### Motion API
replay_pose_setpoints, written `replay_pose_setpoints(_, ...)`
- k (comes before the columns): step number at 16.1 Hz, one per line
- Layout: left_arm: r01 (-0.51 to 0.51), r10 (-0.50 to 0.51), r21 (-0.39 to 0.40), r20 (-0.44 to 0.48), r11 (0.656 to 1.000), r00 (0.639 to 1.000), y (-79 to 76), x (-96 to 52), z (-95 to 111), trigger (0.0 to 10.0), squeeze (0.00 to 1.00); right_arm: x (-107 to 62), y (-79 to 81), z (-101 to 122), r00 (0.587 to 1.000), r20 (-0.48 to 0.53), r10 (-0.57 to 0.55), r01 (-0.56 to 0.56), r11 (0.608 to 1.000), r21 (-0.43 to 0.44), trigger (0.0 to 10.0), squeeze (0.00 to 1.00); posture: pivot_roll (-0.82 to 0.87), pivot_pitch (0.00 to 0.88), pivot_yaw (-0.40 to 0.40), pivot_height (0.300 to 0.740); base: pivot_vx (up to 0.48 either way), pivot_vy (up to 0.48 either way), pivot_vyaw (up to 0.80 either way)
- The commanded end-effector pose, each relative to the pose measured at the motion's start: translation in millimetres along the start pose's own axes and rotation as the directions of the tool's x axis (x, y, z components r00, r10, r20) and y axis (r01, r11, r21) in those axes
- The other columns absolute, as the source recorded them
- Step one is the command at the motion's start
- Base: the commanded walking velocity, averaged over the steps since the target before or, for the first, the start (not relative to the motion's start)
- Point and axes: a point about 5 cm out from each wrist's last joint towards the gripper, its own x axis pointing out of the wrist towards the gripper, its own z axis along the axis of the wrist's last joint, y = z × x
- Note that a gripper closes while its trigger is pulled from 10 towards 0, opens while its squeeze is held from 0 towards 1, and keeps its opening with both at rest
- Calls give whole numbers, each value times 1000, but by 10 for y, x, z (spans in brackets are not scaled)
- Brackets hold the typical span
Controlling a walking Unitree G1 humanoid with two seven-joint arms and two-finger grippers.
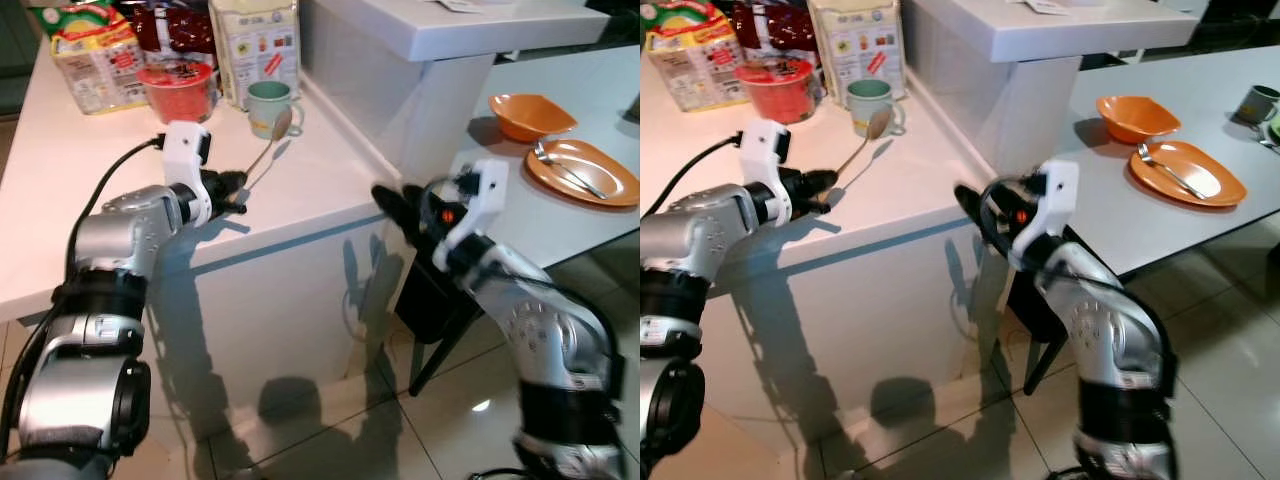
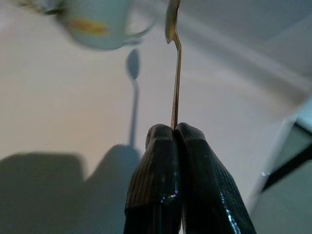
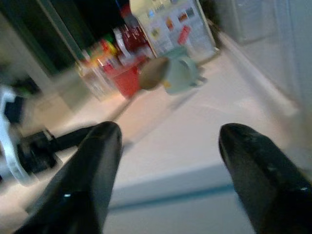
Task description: Setting the table
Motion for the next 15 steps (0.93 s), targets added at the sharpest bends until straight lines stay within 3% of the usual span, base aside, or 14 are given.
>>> replay_pose_setpoints(1, 49, -49, -22, 26, 999, 998, -65, -9, 50, 0, 0, 13, -20, 38, 999, 30, 21, -23, 998, 61, 10000, 1000, -15, 0, -25, 740, 0, 0, 0)
replay_pose_setpoints(4, 159, -147, -136, 91, 978, 985, -217, -40, 78, 0, 0, 261, -33, -20, 991, 44, 127, -134, 937, 322, 10000, 1000, -5, 0, -45, 740, 0, 0, 0)
replay_pose_setpoints(7, 188, -175, -164, 90, 968, 980, -293, -89, 49, 0, 0, 524, -103, -73, 989, 36, 143, -143, 872, 469, 10000, 1000, 7, 0, -62, 740, 0, 0, 0)
replay_pose_setpoints(13, 160, -150, -168, 72, 973, 986, -293, -130, 43, 0, 0, 906, 17, -58, 980, 20, 196, -175, 820, 545, 10000, 1000, 34, 0, -104, 740, 0, 0, 0)
replay_pose_setpoints(14, 158, -147, -168, 73, 973, 986, -291, -132, 58, 0, 0, 933, 27, -64, 980, 14, 199, -173, 816, 552, 10000, 875, 38, 0, -111, 740, 0, 0, 0)
replay_pose_setpoints(15, 160, -149, -168, 78, 973, 986, -297, -136, 99, 0, 0, 984, 50, -70, 979, 1, 204, -171, 819, 548, 10000, 118, 43, 0, -117, 740, 0, 0, 0)
